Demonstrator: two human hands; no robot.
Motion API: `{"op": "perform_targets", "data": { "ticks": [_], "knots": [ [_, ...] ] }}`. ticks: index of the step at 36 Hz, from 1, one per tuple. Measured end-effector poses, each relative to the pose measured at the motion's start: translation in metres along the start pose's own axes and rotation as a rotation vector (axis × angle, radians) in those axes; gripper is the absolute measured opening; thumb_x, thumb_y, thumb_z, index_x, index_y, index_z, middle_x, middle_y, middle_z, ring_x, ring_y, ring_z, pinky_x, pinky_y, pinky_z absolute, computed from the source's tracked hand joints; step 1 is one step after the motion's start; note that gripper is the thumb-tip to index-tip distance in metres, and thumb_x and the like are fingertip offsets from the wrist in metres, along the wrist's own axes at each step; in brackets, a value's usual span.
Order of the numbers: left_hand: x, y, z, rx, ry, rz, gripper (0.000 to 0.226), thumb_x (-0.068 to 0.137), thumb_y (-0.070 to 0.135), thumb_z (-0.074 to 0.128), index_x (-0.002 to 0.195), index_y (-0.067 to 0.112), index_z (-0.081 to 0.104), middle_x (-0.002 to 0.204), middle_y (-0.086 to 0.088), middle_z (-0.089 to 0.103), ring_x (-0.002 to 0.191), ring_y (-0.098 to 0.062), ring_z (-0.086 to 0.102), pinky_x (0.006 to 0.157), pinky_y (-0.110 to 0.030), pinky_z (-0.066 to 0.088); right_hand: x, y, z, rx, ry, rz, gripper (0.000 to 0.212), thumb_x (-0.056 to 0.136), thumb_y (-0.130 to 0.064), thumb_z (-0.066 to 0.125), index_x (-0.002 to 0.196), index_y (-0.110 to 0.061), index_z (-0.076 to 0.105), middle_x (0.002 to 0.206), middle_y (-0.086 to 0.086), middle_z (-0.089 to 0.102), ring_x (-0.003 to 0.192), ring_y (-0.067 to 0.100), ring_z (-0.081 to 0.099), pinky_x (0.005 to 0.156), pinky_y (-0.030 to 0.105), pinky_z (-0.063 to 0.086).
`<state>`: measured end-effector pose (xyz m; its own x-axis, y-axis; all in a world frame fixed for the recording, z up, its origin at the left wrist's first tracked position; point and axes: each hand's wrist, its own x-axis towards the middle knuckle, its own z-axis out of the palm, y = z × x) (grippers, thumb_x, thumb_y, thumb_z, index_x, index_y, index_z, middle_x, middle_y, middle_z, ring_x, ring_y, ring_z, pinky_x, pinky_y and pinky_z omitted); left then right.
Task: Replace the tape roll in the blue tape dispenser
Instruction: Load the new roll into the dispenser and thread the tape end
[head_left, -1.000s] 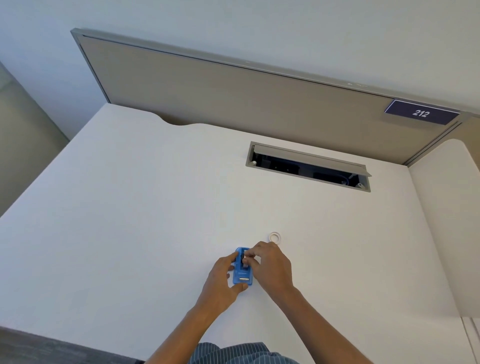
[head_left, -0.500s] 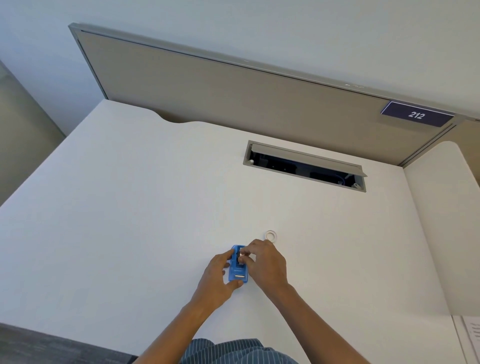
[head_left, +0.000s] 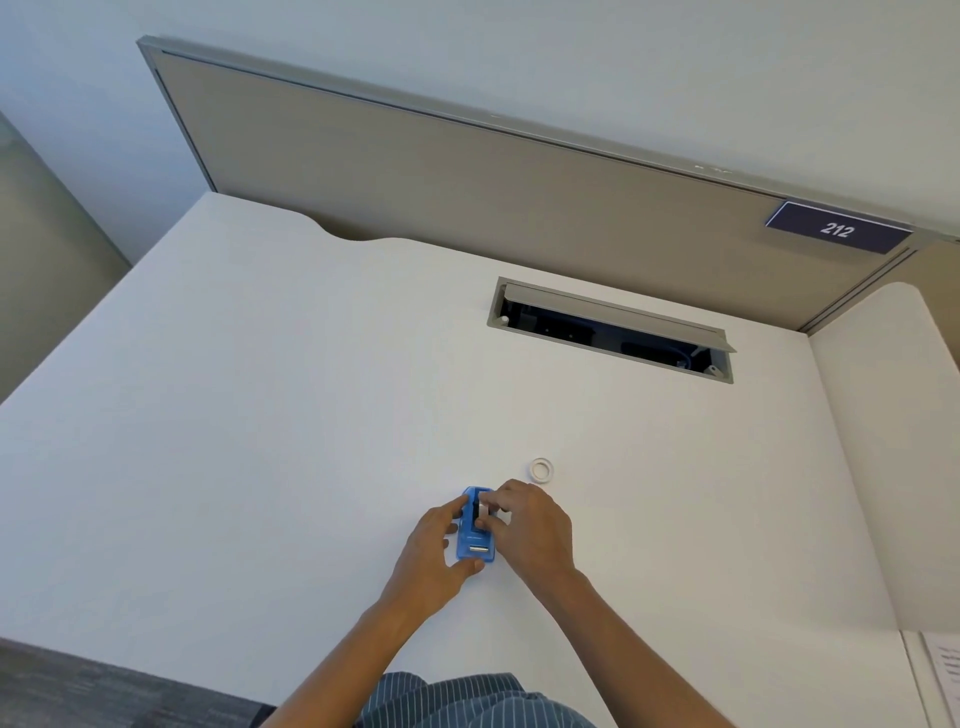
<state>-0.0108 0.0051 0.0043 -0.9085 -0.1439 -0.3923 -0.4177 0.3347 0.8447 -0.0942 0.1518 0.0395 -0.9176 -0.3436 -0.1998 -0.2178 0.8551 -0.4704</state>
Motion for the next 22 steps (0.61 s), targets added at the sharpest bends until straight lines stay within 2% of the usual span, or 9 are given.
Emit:
{"op": "perform_targets", "data": {
  "ticks": [4, 10, 16, 22],
  "knots": [
    [0.000, -0.002, 0.000, 0.006, -0.004, -0.004, 0.086, 0.085, 0.022, 0.089, 0.157, 0.020, 0.042, 0.151, -0.003, 0.056, 0.130, -0.018, 0.061, 0.107, -0.025, 0.048, 0.002, 0.001, 0.001, 0.011, 0.011, -0.012, 0.016, 0.095, -0.034, 0.074, 0.109, -0.033, 0.082, 0.097, -0.010, 0.073, 0.082, 0.008, 0.057, 0.059, 0.010, 0.028],
    [0.001, -0.003, 0.001, 0.004, -0.005, 0.005, 0.085, 0.085, 0.021, 0.089, 0.156, 0.020, 0.043, 0.151, -0.003, 0.057, 0.127, -0.014, 0.061, 0.105, -0.023, 0.047, 0.001, 0.002, 0.000, 0.021, 0.033, -0.036, 0.016, 0.099, -0.033, 0.070, 0.107, -0.032, 0.084, 0.097, -0.011, 0.074, 0.080, 0.005, 0.056, 0.060, 0.009, 0.026],
    [0.003, -0.005, 0.001, 0.015, 0.003, 0.018, 0.087, 0.083, 0.021, 0.091, 0.156, 0.021, 0.044, 0.151, -0.002, 0.057, 0.124, -0.012, 0.060, 0.104, -0.022, 0.047, -0.003, 0.001, -0.002, -0.020, 0.076, -0.100, 0.014, 0.098, -0.027, 0.072, 0.099, -0.029, 0.085, 0.093, -0.009, 0.075, 0.084, 0.012, 0.066, 0.061, 0.008, 0.030],
    [0.004, -0.007, 0.000, 0.011, 0.006, 0.024, 0.087, 0.083, 0.020, 0.091, 0.156, 0.022, 0.044, 0.150, 0.000, 0.056, 0.124, -0.009, 0.058, 0.103, -0.020, 0.045, -0.009, 0.002, 0.000, -0.037, 0.165, -0.183, 0.011, 0.090, -0.014, 0.079, 0.090, -0.025, 0.083, 0.084, -0.010, 0.074, 0.076, 0.015, 0.068, 0.055, 0.027, 0.052]
  ]
}}
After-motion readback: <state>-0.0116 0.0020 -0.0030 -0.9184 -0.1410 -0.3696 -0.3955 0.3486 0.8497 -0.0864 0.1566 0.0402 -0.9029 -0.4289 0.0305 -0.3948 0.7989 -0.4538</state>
